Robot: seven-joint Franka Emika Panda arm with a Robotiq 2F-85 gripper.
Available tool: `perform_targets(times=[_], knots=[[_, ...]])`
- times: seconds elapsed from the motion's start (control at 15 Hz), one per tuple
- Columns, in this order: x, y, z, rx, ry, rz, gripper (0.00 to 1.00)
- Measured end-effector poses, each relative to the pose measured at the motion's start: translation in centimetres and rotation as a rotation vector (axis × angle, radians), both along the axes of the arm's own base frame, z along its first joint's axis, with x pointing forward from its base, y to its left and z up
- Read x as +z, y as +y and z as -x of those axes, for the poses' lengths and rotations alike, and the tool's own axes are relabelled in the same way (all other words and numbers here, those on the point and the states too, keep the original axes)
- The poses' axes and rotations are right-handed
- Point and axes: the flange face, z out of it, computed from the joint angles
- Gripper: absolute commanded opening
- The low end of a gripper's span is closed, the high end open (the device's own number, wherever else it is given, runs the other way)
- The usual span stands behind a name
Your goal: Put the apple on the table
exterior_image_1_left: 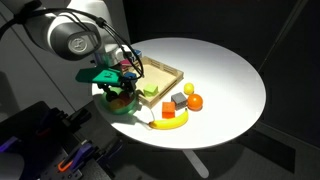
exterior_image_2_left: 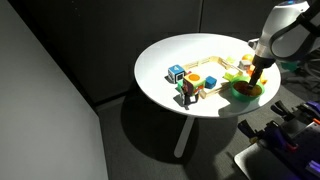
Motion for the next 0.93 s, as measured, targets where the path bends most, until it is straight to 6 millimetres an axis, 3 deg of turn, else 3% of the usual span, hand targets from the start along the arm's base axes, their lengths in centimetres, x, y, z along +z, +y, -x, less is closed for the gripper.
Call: perform_targets(times=[0.33, 0.93], knots=[[-0.6, -1.4, 0.2, 0.005, 0.002, -0.037, 1.00], [-0.8, -2.0, 0.6, 0.060, 0.000, -0.093, 1.00]])
